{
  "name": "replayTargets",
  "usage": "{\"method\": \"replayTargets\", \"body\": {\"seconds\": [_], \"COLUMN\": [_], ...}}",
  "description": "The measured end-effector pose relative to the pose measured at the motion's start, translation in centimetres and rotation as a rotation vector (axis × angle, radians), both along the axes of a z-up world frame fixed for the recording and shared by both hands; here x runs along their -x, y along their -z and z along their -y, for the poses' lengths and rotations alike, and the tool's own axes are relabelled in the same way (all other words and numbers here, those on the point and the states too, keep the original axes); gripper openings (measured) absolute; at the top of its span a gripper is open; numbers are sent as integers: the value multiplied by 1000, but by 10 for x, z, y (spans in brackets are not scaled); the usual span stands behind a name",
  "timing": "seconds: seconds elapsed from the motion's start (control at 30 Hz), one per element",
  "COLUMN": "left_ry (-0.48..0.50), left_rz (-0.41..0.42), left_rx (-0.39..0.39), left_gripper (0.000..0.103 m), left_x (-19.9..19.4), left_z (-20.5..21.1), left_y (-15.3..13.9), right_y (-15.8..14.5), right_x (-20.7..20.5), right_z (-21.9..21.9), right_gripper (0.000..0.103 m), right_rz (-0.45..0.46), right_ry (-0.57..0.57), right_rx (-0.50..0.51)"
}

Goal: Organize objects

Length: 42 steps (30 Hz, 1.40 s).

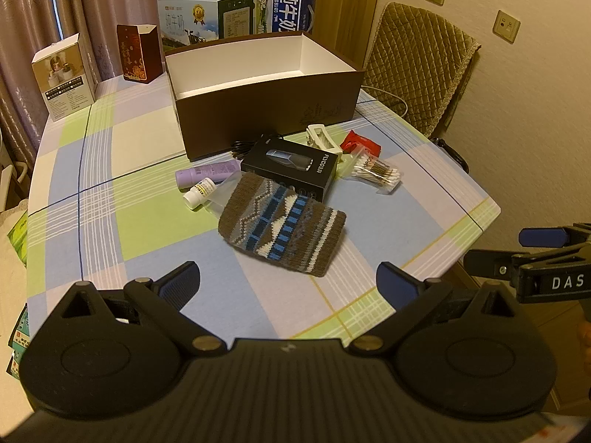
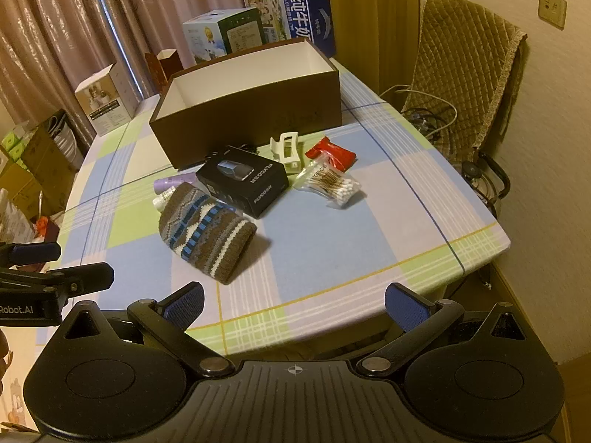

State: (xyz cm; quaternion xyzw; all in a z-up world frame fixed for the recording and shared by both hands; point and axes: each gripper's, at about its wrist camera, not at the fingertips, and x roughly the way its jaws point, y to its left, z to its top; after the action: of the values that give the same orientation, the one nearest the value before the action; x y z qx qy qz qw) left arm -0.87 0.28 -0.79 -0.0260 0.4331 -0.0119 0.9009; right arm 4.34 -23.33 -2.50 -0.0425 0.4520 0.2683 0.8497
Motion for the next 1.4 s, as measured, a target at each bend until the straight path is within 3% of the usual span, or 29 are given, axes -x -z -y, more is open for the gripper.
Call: {"method": "replayTargets", "body": {"seconds": [0.8,0.93,1.4], "left_ry": [-2,-38,-47], "left_rz": [-2,-1,-11], "left_rx": [0,-1,1], "left_gripper": [101,101,100], "left_x": [0,1,-19], "left_z": [1,3,8], "left_y": [0,3,0], "right_y": [0,0,1], "right_x": [-3,-6,-17], "right_z": [-1,-1,-3], "right_gripper": [101,101,101], "right_rz": [-3,-5,-15], "right_ry": [-18,-24,-49], "right_rx": [-4,-4,2]}}
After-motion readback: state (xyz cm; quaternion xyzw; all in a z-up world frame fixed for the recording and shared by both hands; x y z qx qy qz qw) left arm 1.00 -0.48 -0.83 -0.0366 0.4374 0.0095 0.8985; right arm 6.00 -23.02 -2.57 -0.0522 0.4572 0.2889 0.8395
